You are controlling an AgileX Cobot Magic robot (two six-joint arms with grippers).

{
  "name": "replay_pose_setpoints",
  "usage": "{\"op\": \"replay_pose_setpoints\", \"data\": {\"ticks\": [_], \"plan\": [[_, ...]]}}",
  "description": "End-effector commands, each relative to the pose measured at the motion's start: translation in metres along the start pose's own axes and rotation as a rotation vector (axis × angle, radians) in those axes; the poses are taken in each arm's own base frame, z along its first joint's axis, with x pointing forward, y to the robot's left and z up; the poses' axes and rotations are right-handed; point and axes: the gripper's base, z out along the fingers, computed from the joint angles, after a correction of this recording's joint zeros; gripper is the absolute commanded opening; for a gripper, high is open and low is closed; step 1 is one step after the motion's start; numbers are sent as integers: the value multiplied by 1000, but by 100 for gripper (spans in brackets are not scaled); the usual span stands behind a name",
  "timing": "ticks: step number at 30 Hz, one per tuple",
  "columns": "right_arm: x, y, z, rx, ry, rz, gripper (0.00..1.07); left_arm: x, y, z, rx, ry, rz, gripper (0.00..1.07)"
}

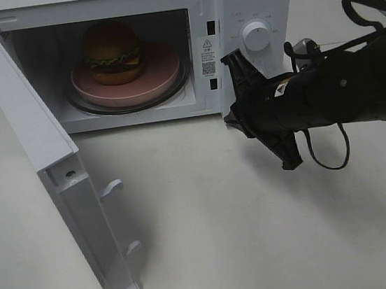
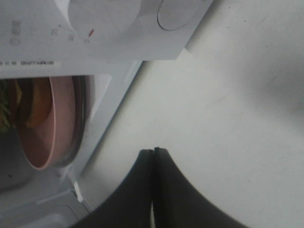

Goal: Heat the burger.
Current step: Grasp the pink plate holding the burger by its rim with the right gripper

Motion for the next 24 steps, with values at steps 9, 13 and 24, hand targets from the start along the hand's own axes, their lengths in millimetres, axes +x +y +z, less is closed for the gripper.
{"op": "replay_pose_setpoints", "data": {"ticks": [9, 13, 24], "plan": [[2, 2, -30, 157, 172, -398, 3, 2, 0, -2, 0, -19, 4, 98], [-4, 14, -42, 198, 251, -580, 4, 2, 0, -2, 0, -19, 4, 98], [0, 34, -59, 233, 502, -1060, 6, 2, 0, -2, 0, -19, 4, 98]]}}
